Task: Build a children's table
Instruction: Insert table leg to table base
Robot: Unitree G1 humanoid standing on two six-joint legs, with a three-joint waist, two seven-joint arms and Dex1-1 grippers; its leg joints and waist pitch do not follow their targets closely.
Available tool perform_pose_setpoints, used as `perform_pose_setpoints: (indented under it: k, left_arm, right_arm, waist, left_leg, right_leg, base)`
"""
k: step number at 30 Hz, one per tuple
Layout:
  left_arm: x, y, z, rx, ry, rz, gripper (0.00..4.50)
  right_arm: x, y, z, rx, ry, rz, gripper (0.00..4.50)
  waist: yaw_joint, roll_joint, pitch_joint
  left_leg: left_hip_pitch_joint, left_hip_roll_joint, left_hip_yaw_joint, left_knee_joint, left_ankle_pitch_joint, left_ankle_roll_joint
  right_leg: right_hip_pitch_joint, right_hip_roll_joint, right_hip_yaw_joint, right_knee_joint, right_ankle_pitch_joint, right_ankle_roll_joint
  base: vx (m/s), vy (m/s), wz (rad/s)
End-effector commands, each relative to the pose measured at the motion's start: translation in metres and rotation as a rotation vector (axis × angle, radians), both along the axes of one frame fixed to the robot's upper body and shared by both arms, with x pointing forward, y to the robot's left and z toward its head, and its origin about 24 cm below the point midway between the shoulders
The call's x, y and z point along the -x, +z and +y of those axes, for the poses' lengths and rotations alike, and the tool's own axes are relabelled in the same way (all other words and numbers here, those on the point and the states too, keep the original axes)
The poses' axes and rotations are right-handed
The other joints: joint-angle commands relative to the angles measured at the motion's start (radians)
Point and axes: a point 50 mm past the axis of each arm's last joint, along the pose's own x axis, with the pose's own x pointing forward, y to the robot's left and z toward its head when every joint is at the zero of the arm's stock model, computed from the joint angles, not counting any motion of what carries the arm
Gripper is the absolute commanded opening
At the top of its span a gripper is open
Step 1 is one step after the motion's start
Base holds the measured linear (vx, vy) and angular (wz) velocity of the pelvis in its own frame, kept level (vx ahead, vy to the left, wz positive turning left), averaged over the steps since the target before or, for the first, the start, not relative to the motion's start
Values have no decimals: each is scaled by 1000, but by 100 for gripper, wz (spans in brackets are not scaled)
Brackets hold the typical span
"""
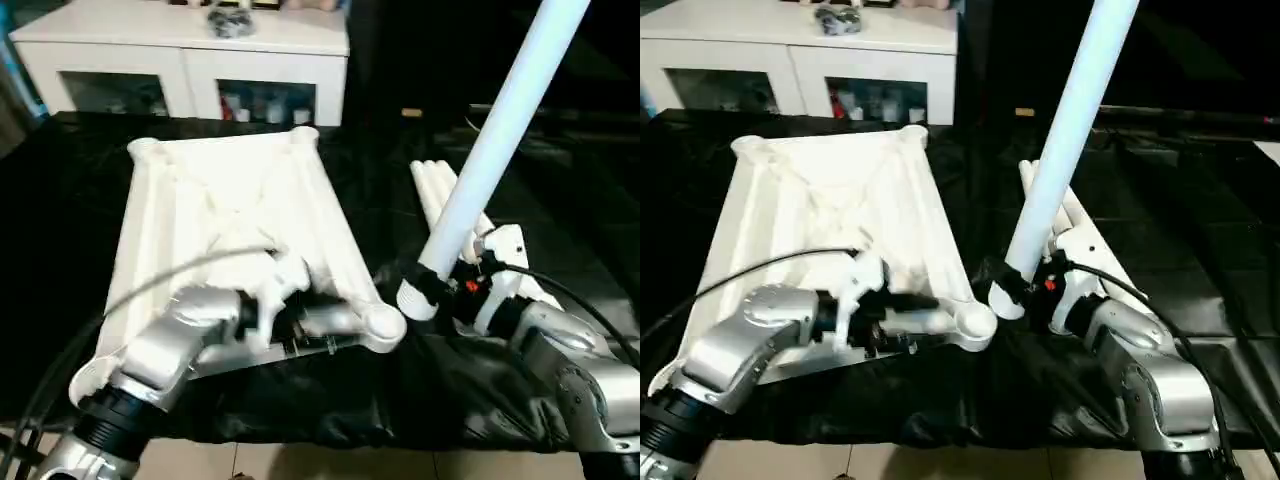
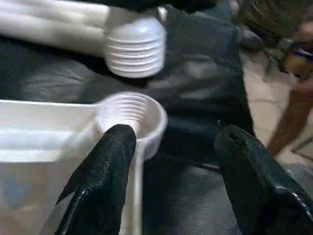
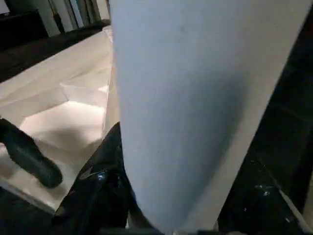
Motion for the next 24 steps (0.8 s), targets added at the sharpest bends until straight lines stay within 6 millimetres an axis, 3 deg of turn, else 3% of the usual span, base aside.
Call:
perform_pose_setpoints:
  k: [1,8,10,15,24]
  left_arm:
    - [1,1,1,-48,-16,-9,299]
    - [1,-7,10,-150,56,26,244]
    - [0,-8,13,-162,101,21,221]
    - [-3,-9,19,-201,178,15,190]
    - [-1,-9,23,-226,186,51,127]
  right_arm:
    - [1,6,-1,9,11,-22,189]
    - [5,5,1,29,31,-23,189]
    - [4,4,2,33,30,-29,189]
    - [4,4,5,33,38,-31,189]
    - [4,4,9,30,54,-35,189]
  waist:
    - [1,0,-52]
    - [0,5,-51]
    - [-1,-1,-50]
    - [1,-1,-47]
    - [2,1,-47]
  left_leg:
    - [-2,58,-16,-84,-67,12]
    - [-1,61,-14,-85,-56,27]
    - [-1,62,-13,-86,-60,27]
    - [-2,61,-9,-87,-70,25]
    - [-2,62,-8,-89,-76,19]
  right_leg:
    - [45,-85,54,-81,-50,-227]
    - [40,-81,52,-81,-56,-237]
    - [40,-82,52,-81,-58,-239]
    - [37,-82,53,-88,-115,-219]
    - [34,-82,53,-88,-114,-214]
  base:
    - [0,0,0]
    - [0,0,0]
    - [0,0,0]
    - [0,0,0]
    - [0,0,0]
